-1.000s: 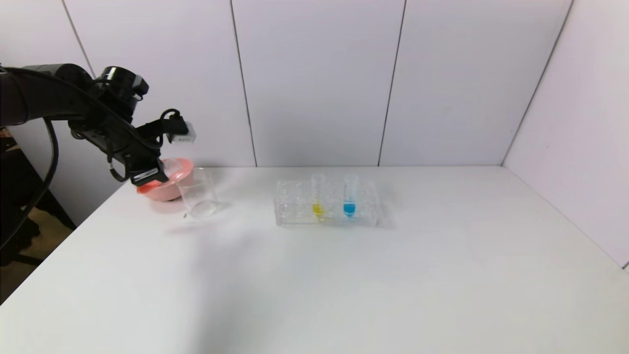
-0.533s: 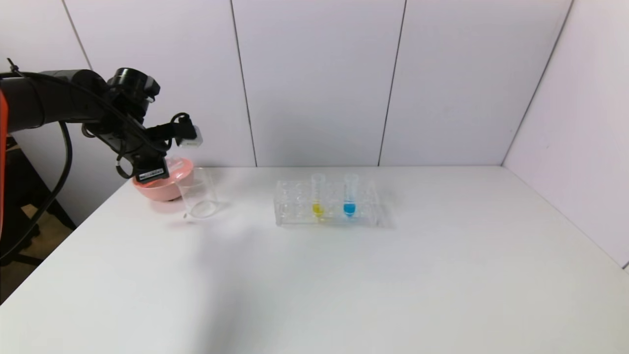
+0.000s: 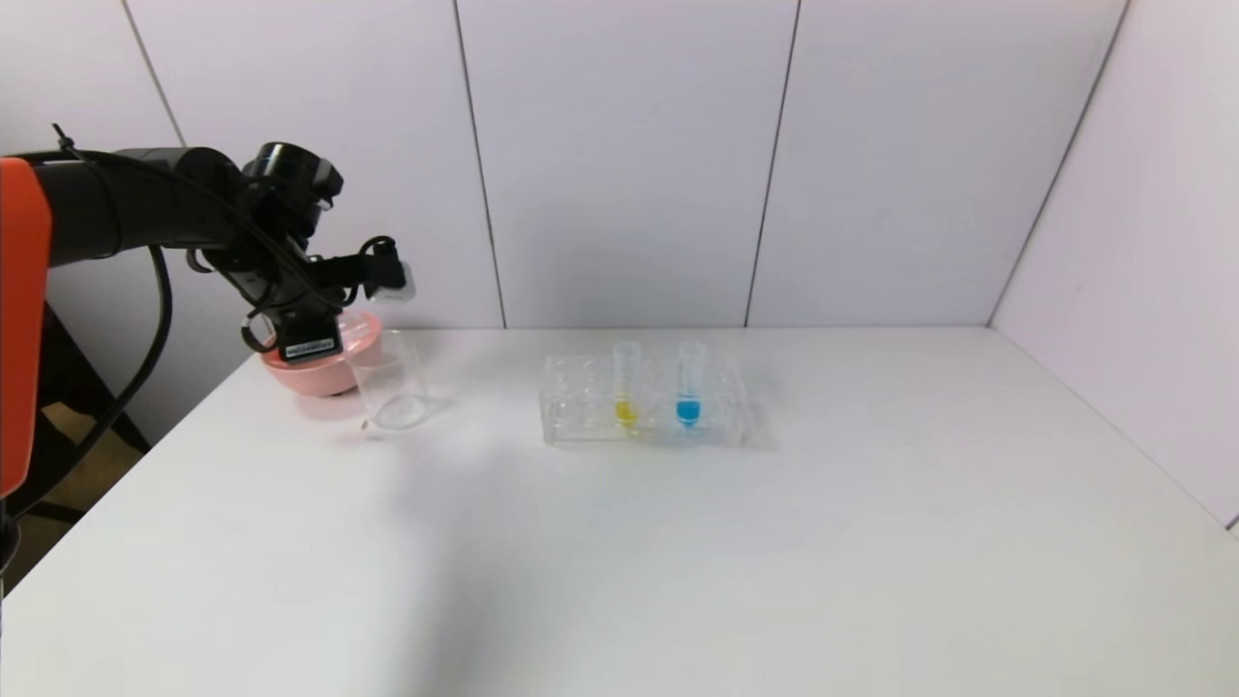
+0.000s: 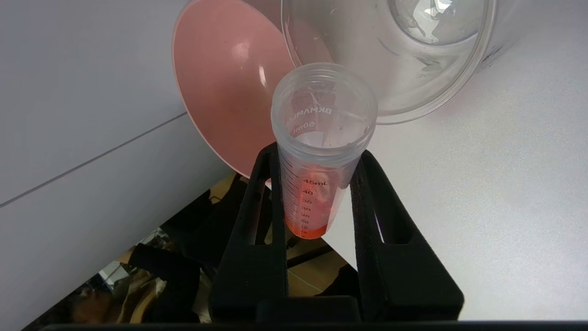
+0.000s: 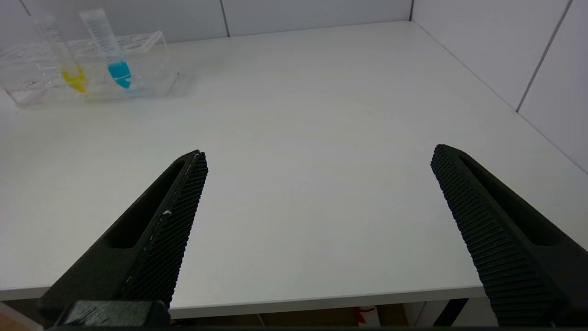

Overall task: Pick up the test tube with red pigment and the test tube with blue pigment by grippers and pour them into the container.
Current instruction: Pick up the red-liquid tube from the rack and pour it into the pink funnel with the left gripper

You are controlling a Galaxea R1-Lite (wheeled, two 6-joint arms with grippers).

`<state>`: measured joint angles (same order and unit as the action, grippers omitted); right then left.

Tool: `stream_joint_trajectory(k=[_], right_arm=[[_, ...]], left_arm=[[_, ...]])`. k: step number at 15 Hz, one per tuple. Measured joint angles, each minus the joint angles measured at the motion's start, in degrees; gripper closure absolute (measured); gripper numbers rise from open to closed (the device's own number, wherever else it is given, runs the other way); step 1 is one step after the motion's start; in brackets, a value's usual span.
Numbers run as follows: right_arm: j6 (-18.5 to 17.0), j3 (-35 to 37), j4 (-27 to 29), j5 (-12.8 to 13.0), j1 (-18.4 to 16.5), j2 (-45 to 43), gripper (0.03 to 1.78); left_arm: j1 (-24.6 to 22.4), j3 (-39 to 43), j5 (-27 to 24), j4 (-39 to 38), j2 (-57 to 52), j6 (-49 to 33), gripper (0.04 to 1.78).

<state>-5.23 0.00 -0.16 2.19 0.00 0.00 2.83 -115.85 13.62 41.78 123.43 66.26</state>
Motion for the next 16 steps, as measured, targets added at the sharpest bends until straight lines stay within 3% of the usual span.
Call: stream_joint_trajectory(k=[16], right_arm=[[0.0,0.0,0.0,0.0,0.0,0.0,0.04]], left_arm=[[2.8,0.0,9.7,-2.5,1.6,2.5,1.39]])
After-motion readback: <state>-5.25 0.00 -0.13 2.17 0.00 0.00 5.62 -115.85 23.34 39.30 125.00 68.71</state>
